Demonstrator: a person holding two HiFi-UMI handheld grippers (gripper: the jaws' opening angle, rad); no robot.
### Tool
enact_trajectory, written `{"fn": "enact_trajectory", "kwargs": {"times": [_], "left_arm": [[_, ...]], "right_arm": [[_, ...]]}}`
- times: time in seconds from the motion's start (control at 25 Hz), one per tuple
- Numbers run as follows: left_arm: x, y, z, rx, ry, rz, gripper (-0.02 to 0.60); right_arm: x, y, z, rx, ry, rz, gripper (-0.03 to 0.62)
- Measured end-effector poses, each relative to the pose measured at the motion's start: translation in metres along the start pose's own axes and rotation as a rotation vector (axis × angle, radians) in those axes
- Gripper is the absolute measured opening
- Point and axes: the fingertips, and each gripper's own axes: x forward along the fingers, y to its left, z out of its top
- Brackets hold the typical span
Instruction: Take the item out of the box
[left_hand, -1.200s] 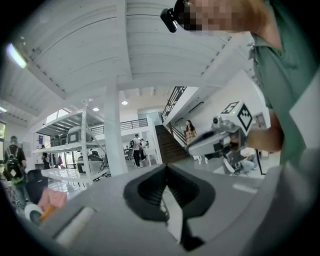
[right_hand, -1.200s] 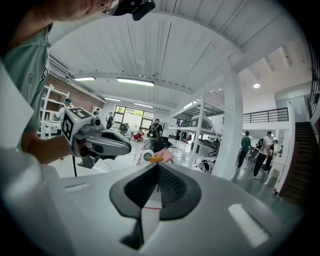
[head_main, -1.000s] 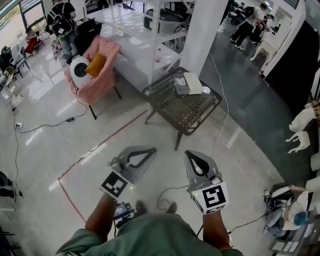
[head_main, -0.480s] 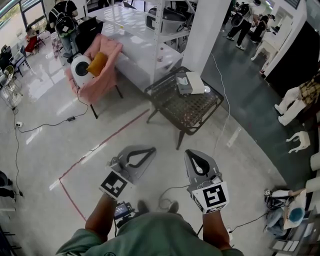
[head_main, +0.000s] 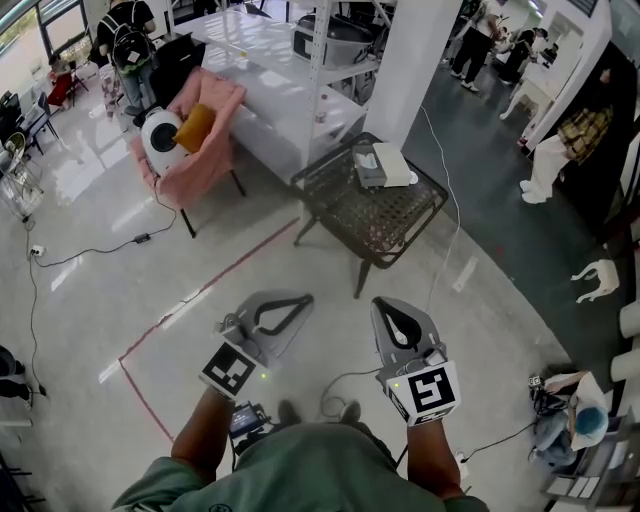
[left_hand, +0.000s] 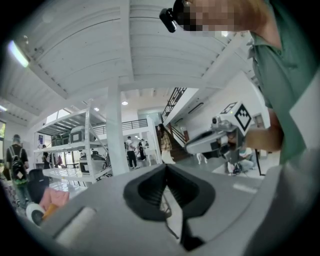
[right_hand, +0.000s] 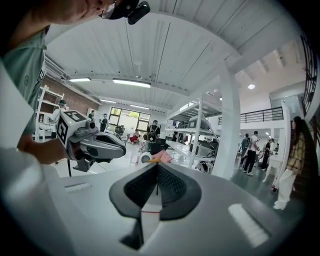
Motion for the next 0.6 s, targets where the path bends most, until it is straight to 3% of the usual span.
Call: {"fn": "enact_trajectory", "kwargs": {"times": [0.32,0.6], "left_arm": [[0.004,-0.002,0.008,0.016,-0.001,-0.011,0.002],[0.012,0.013,0.002,0.031,0.016,0.043,0.002]], "right_arm": [[0.000,-0.017,0.009,-0.016,-0.007,-0.008,0.006],[0.021,-0.032,0.005,-0.015,-0.031,0.035,0.006]]}}
